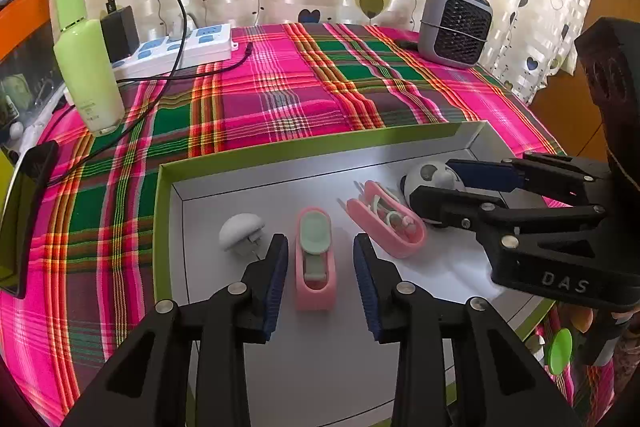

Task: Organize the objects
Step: 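Carry the pink clip and panda gadget into the box and open both tools, then withdraw both tools from the box back over the table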

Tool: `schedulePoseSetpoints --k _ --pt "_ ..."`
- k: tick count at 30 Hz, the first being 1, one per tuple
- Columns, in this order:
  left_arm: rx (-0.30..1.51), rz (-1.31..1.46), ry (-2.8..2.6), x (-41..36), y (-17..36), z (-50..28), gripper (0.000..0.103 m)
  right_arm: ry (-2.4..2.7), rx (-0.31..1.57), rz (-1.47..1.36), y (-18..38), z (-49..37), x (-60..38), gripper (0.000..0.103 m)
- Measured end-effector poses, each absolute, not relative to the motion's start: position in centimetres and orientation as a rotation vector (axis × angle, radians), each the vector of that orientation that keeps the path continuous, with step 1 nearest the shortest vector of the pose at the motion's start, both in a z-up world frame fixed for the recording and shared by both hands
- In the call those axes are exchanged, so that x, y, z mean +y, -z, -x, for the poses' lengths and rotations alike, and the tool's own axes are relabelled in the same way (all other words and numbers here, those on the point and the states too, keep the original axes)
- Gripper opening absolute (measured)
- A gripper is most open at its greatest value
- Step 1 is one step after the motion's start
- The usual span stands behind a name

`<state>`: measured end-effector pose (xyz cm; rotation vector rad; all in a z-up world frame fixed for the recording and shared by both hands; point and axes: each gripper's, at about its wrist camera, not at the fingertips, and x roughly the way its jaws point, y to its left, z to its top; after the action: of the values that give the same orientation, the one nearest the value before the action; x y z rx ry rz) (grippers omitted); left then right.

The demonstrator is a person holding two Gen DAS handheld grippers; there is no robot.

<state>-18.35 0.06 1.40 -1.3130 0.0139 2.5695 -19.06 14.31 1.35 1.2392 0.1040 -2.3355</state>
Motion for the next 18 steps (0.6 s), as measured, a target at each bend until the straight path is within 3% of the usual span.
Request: schedulePoseSetpoints --k 10,18 --pt "0.007 1.283 -2.572 0.0 -2.3 17.2 0.051 2.411 0.139 -1.2 -2.3 17.8 14.8 0.048" --pt "-0.025 1.251 -2.608 -1.0 -3.8 15.0 0.051 2.463 0.104 -1.139 -4.2 15.2 16.0 0.047"
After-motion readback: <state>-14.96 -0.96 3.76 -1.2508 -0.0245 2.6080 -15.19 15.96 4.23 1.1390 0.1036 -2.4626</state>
